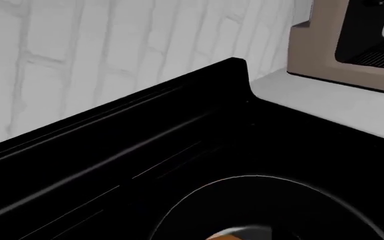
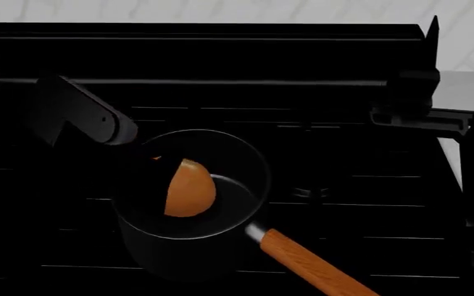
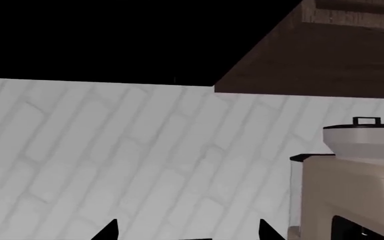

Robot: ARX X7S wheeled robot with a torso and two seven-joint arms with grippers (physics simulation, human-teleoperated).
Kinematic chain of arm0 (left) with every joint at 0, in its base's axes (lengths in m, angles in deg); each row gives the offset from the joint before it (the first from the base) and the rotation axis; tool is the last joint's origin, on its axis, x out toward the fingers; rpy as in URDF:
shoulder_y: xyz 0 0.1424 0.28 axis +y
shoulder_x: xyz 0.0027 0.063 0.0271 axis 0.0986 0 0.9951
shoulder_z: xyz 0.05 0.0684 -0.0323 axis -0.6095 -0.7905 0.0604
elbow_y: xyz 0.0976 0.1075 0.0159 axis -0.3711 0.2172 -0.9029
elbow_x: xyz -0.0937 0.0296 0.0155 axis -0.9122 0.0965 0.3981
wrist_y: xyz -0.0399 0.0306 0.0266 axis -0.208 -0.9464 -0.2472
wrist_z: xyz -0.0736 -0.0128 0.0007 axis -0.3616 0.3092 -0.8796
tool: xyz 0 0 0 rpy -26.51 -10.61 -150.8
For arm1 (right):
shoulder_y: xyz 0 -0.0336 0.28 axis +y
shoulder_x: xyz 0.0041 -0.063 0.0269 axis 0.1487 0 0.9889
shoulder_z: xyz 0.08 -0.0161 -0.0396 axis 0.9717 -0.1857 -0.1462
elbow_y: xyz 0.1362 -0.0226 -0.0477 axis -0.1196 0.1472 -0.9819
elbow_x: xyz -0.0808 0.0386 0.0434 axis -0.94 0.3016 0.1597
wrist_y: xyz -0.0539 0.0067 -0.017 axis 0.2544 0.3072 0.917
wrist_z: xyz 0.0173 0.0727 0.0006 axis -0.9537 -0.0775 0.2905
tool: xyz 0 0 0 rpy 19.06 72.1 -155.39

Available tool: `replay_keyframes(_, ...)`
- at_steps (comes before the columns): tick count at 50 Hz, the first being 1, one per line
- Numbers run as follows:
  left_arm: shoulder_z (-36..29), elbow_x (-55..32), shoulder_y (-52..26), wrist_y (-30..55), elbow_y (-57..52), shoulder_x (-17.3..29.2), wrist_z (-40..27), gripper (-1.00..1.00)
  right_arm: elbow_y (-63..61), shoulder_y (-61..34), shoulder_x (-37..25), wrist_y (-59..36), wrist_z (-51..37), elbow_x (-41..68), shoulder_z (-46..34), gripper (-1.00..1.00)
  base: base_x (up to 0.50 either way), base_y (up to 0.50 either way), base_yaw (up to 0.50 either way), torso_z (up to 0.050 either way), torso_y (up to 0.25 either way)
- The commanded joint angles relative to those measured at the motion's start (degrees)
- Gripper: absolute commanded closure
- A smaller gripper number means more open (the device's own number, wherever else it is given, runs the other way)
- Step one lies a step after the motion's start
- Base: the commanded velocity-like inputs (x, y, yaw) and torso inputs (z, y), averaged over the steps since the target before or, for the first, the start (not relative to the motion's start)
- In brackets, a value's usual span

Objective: Pick the chicken breast from the plate and place it in the pan.

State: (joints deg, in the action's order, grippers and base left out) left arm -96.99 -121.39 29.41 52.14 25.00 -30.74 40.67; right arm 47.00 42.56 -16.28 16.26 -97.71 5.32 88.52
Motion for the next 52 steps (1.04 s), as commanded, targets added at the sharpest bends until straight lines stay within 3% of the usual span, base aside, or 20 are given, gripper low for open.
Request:
replay_keyframes(1, 5.7, -1.9, -3.2, 0.8, -4.4, 1.5, -3.6, -1.00, 0.2, -0.1, 0.0, 0.2, -0.1, 0.0, -0.4, -1.00, 0.00, 0.00, 0.00, 0.000, 0.000)
replay_keyframes(10, 20.3, -8.6, 0.4, 5.3, -18.6, 7.3, -13.4, -1.00, 0.7, -0.8, 0.0, 0.4, 0.0, -0.1, -1.2, -1.00, 0.00, 0.00, 0.00, 0.000, 0.000)
replay_keyframes(16, 29.1, -8.6, 10.0, 3.3, -28.1, 9.7, -20.4, -1.00, 2.8, -1.2, 0.2, 2.3, 1.2, -0.7, -2.0, -1.00, 0.00, 0.00, 0.00, 0.000, 0.000)
replay_keyframes(22, 35.6, -7.2, 21.7, -1.9, -34.9, 7.8, -24.7, -1.00, 5.7, -0.2, 0.9, 5.4, 3.1, -1.3, -2.8, -1.00, 0.00, 0.00, 0.00, 0.000, 0.000)
replay_keyframes(25, 36.3, -5.0, 27.7, -5.7, -37.4, 6.3, -24.9, -1.00, 5.7, 1.9, 1.6, 7.1, 3.9, -1.0, -2.6, -1.00, 0.00, 0.00, 0.00, 0.000, 0.000)
replay_keyframes(34, 34.1, -0.1, 33.6, -13.3, -38.4, 3.4, -23.6, -1.00, 6.2, 8.9, 4.1, 13.6, 6.0, -2.2, -3.7, -1.00, 0.00, 0.00, 0.00, 0.000, 0.000)
replay_keyframes(52, 35.8, -3.6, 35.8, -14.4, -36.7, 3.2, -21.7, -1.00, 4.4, 11.8, 5.2, 14.9, 4.7, -2.5, -4.2, -1.00, 0.00, 0.00, 0.00, 0.000, 0.000)
